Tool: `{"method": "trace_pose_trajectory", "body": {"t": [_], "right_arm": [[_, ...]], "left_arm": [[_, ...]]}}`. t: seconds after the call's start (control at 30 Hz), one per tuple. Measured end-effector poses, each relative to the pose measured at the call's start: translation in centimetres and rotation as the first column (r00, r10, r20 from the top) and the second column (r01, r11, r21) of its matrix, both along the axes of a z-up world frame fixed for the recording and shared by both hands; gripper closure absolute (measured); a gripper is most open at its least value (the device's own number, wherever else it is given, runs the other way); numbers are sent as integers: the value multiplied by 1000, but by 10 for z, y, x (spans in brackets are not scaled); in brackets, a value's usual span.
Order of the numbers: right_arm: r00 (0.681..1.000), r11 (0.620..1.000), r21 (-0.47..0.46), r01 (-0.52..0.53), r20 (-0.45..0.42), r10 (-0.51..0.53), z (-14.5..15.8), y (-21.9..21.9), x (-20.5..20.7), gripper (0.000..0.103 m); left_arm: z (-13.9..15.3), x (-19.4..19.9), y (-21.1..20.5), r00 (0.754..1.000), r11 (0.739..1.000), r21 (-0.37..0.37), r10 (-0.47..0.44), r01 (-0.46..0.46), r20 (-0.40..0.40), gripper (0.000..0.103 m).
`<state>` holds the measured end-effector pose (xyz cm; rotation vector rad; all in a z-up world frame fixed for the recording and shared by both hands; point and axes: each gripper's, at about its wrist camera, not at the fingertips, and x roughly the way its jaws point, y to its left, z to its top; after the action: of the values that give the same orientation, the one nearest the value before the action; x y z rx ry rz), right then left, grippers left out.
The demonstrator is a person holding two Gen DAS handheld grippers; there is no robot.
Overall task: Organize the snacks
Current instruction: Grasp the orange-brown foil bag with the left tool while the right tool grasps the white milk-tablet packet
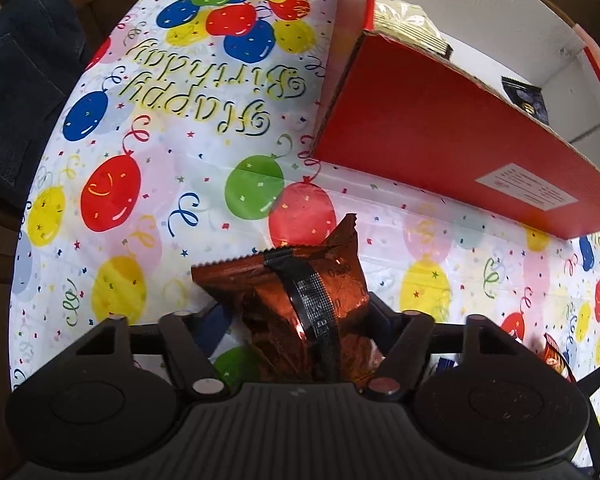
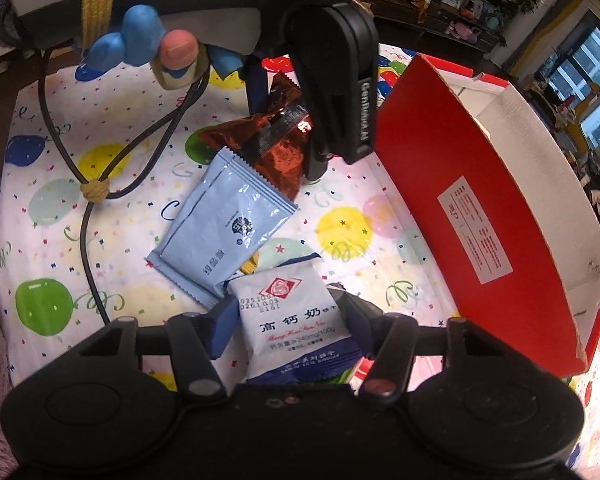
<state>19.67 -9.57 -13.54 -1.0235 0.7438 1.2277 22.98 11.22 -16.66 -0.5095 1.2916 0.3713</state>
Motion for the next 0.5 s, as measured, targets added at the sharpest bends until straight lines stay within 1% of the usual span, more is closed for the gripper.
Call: {"method": "trace_pose_trajectory", "body": {"t": [0.1, 0.27, 0.3, 0.5], "right_arm": [[999, 999, 14, 34, -26, -34, 3, -1, 2, 55], [996, 996, 28, 87, -24, -86, 5, -4, -1, 56], [995, 994, 32, 101, -29, -100, 6, -5, -1, 57], [977, 975, 77, 208, -72, -203, 15, -11, 5, 57]], "left_arm": [[1, -1, 0, 1000, 1000, -8, -3, 4, 6, 42], [5, -3, 0, 1000, 1000, -19, -14, 14, 16, 49], [5, -4, 0, 1000, 1000, -23, -16, 17, 21, 54], [11, -8, 1, 999, 999, -25, -23, 24, 33, 55]]}}
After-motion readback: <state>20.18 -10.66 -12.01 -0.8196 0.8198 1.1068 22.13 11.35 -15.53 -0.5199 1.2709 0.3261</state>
